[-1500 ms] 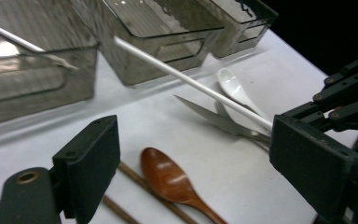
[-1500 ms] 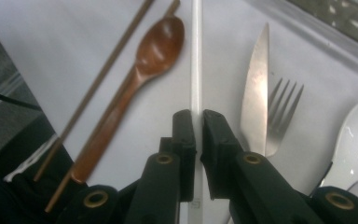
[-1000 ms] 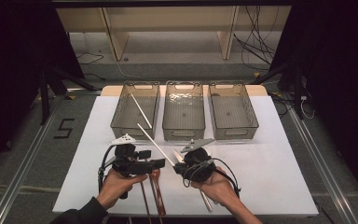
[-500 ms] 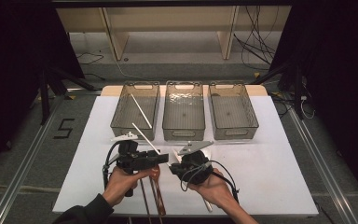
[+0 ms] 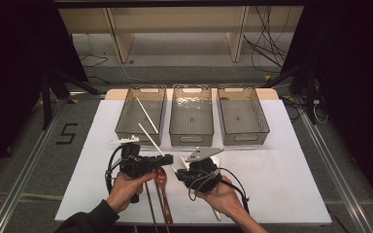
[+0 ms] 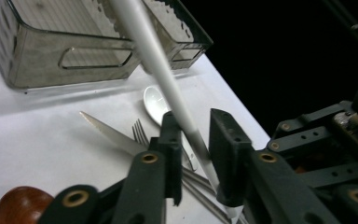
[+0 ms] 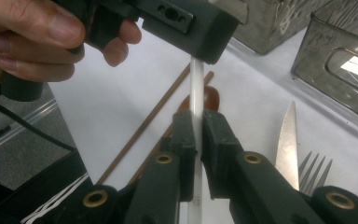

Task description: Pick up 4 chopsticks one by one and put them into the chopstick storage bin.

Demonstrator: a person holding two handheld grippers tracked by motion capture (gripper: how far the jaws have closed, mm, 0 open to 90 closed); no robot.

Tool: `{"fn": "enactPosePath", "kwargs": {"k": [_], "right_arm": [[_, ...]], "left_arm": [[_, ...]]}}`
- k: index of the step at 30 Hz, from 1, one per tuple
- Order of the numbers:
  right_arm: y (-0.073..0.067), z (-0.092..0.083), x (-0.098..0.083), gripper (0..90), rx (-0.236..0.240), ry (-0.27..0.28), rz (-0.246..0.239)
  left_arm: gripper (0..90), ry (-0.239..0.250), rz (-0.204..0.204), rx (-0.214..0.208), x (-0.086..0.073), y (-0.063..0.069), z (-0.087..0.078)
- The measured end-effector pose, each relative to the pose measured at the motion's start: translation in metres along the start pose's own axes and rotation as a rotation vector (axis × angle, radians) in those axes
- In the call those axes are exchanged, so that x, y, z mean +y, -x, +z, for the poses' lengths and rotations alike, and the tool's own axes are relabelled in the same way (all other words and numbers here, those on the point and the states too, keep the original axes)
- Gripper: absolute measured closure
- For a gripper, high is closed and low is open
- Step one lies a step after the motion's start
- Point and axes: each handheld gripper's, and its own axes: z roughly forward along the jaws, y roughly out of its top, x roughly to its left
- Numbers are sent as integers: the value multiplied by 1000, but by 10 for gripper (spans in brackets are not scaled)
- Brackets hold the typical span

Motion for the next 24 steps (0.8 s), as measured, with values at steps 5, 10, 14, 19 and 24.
{"fn": "enactPosePath", "kwargs": {"k": [5, 10, 14, 19, 24], "right_arm": [[-1, 0, 0, 842, 8, 18, -2], [1, -4, 0, 770, 10, 24, 13], [9, -12, -2, 617, 23, 22, 37], [16, -25, -5, 490, 6, 36, 49], [25, -36, -10, 361, -48, 45, 73]], "left_arm": [[828, 13, -54, -71, 2, 0, -3], [839, 37, -65, -58, 7, -4, -10], [839, 48, -29, -13, 17, -8, -20], [839, 57, 13, 40, 30, -13, -32], [838, 67, 21, 79, 47, -22, -42]]}}
